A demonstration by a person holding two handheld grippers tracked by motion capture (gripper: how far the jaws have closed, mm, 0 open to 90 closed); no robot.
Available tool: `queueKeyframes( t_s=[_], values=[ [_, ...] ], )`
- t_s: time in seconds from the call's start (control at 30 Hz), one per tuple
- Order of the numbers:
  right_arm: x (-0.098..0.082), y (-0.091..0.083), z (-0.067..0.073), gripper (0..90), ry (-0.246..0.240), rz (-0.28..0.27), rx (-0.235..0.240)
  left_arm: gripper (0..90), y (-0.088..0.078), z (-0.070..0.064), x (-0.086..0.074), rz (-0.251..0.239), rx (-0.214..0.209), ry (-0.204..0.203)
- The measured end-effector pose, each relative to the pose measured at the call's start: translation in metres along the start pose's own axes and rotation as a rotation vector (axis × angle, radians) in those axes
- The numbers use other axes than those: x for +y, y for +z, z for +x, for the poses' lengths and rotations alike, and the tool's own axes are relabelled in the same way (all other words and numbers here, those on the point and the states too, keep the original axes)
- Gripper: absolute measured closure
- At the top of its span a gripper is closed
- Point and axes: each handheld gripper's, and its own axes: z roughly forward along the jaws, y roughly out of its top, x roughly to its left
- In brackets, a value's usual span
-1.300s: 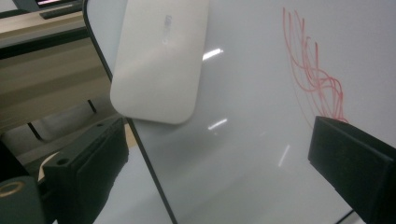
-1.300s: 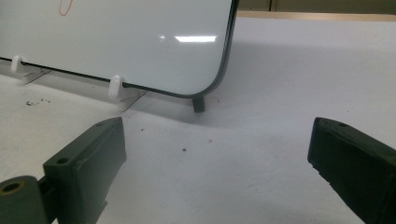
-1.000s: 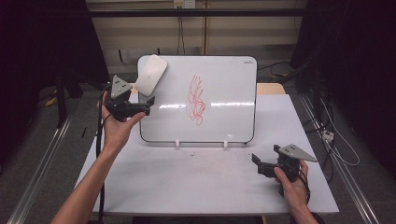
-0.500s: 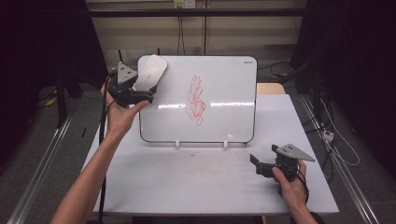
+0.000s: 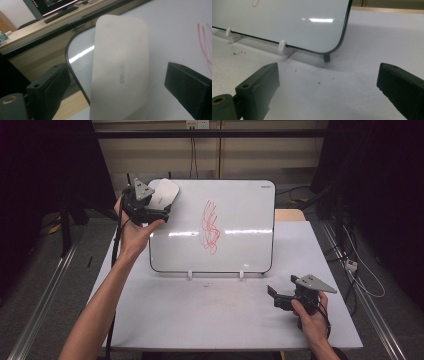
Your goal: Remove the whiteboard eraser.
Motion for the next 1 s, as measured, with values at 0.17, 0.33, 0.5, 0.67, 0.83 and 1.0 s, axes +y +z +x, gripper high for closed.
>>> queueKeyframes(
  t_s=[0.17, 0.33, 0.5, 0.67, 0.83, 1.0],
  values=[
    [0.0, 0.0, 0.0, 4.4, 0.002, 0.004, -0.001, 7.1, 0.006, 0.0, -0.002, 0.022, 0.003, 0.008],
    [0.0, 0.001, 0.0, 4.4, 0.001, 0.005, -0.001, 9.7, 0.01, 0.0, -0.001, 0.037, 0.021, 0.028],
    [0.0, 0.001, 0.0, 4.4, 0.001, 0.005, -0.002, 13.1, 0.016, -0.002, 0.003, 0.046, 0.022, 0.038],
    [0.0, 0.001, -0.001, 4.4, 0.001, 0.004, -0.001, 20.8, 0.02, -0.008, 0.004, 0.066, 0.011, 0.068],
    [0.0, 0.001, 0.0, 4.4, -0.002, 0.006, 0.002, 28.0, 0.024, -0.01, 0.004, 0.076, 0.019, 0.083],
    [0.0, 0.001, 0.0, 4.4, -0.004, 0.007, -0.001, 30.7, 0.025, -0.01, 0.005, 0.083, 0.028, 0.076]
  ],
)
